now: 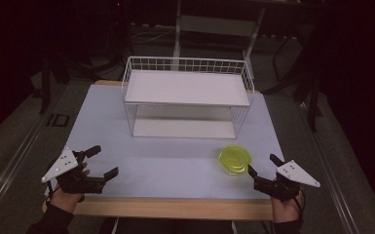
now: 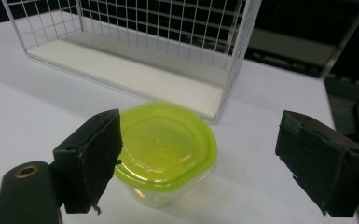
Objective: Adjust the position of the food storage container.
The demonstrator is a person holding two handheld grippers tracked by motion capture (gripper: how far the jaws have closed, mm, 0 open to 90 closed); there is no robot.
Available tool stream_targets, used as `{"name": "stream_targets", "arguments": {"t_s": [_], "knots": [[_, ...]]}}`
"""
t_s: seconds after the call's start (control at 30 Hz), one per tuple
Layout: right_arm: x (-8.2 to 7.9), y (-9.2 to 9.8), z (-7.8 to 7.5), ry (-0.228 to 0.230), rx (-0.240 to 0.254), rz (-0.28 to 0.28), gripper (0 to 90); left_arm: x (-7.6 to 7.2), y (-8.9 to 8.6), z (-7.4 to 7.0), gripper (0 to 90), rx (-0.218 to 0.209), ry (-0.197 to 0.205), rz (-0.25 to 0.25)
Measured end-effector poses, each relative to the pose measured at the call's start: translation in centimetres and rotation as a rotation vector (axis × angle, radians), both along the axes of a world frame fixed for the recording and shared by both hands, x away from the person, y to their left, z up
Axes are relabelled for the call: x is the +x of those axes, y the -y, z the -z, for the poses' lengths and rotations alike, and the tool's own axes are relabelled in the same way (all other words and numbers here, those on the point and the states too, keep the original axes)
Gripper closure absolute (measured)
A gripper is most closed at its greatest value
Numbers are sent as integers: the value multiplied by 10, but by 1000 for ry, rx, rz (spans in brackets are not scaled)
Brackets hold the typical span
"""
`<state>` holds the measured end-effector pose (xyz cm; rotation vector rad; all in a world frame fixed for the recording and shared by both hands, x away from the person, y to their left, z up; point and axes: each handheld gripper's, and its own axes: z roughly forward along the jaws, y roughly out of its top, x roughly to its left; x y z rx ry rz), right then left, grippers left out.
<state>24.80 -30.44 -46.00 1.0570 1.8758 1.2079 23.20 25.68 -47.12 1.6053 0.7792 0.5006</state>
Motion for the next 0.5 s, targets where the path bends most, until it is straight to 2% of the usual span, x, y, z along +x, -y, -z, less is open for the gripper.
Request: {"name": "stream_targets", "arguments": {"t_s": [0.13, 0.2, 0.23, 0.3, 0.4, 0.5], "knots": [[-6, -6, -7, 57, -33, -8, 146, -1, -1, -1, 21, -30, 10, -2], [-8, -7, -9, 68, -40, -9, 146, -1, -1, -1, 22, -39, 14, 6], [-11, -9, -14, 98, -44, -22, 146, -2, -1, -2, 22, -42, 20, 7], [-13, -10, -19, 101, -36, -42, 142, -2, -1, -3, 22, -44, 28, 11], [-11, -11, -25, 84, 18, -79, 120, -4, 1, -4, 22, -38, 45, 15], [-5, -13, -29, 70, 20, -90, 119, -4, 2, -4, 22, -35, 43, 22]]}}
